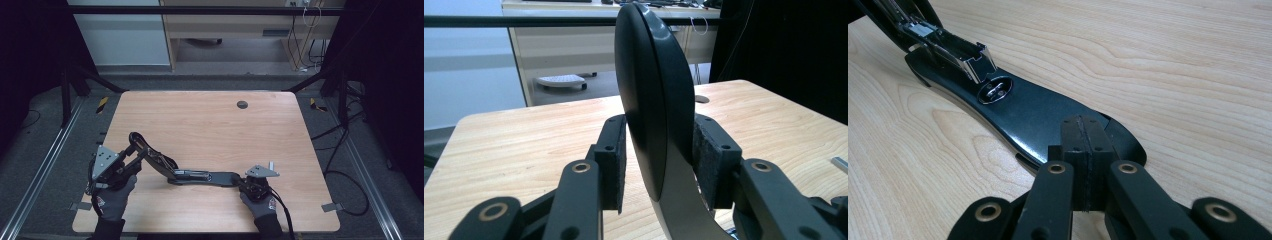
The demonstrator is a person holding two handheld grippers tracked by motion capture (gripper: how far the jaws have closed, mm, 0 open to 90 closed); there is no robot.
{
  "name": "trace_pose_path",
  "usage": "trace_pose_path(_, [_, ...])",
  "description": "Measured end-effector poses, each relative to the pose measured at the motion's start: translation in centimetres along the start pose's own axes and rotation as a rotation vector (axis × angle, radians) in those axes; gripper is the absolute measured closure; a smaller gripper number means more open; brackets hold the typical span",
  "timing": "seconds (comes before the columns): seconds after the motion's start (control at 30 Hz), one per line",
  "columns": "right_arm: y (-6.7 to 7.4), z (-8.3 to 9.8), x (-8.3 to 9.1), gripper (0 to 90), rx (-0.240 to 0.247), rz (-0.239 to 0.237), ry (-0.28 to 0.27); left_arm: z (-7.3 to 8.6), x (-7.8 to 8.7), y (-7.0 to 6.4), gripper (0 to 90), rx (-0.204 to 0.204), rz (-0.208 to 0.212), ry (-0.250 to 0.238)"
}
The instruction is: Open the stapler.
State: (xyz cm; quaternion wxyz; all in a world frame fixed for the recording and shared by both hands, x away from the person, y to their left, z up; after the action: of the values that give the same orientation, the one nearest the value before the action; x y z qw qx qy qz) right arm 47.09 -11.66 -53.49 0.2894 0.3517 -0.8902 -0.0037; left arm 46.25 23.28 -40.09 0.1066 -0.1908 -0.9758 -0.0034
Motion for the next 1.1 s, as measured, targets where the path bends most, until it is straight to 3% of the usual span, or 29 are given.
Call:
trace_pose_path(0.27, [0.0, 0.0, 0.0, 90.0, 0.001, 0.001, 0.0, 0.8, 0.3, 1.3, 58.9, 0.051, -0.009, 0.001])
trace_pose_path(0.63, [0.0, 0.0, 0.0, 90.0, 0.001, 0.002, 0.0, 1.6, 0.6, 2.6, 56.9, 0.082, -0.026, 0.018])
trace_pose_path(0.93, [0.1, -0.1, 0.0, 90.0, 0.004, 0.009, 0.006, 1.4, 0.6, 2.5, 54.7, 0.035, -0.037, 0.026])
trace_pose_path(1.1, [0.0, -0.2, 0.0, 90.0, 0.01, 0.012, 0.022, 1.6, 0.9, 2.3, 46.3, 0.0, -0.038, 0.056])
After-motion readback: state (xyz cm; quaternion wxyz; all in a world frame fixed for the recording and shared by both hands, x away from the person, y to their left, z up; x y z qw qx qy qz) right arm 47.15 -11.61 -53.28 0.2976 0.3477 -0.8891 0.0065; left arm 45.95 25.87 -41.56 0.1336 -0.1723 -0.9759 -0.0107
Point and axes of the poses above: each handheld gripper's, and its own axes: x roughly backward along the jaws, z roughly out of its underside, y roughly to its left, the point moved 5 cm from there along -x, roughly forward along the jaws, and after that the axes turned 3 degrees about -z, right-handed, at the moved point
